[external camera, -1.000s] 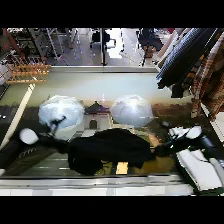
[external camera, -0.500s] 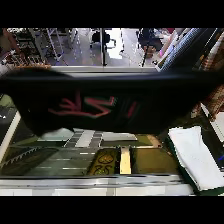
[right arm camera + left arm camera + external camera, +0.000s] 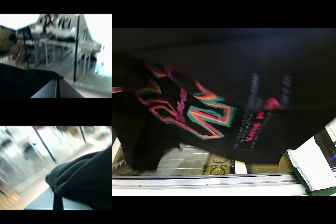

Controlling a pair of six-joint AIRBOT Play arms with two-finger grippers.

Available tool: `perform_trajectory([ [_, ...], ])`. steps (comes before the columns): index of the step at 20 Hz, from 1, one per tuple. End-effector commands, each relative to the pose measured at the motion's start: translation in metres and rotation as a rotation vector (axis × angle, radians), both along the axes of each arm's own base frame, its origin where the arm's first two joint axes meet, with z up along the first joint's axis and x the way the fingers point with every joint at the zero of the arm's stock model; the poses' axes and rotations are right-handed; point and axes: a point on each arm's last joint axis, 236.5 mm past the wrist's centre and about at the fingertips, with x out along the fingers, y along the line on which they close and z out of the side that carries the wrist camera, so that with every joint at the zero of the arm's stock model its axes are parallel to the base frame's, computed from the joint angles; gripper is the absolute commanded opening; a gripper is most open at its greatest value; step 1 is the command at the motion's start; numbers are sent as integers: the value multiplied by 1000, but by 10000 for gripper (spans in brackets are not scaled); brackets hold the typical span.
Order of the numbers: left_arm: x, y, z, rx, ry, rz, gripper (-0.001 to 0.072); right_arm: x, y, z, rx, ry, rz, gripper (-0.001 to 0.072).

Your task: Fold the clothes and pants, and hang the long-sleeved shirts on hangers.

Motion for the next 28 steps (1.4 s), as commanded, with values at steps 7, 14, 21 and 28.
perform_trajectory([
  [7, 208, 65, -429, -236, 844, 142, 439, 272, 22, -396, 103, 734, 9, 137],
  [14, 78, 139, -471, -158, 1449, 472, 401, 164, -18, -494, 70, 1301, 195, 424],
  [21, -12, 117, -479, -161, 1523, 476, 418, -23, -20, -563, 280, 1669, 230, 412],
  [28, -42, 141, -522, -47, 1230, 602, 708, -53, 27, -584, 239, 1674, 285, 430],
])
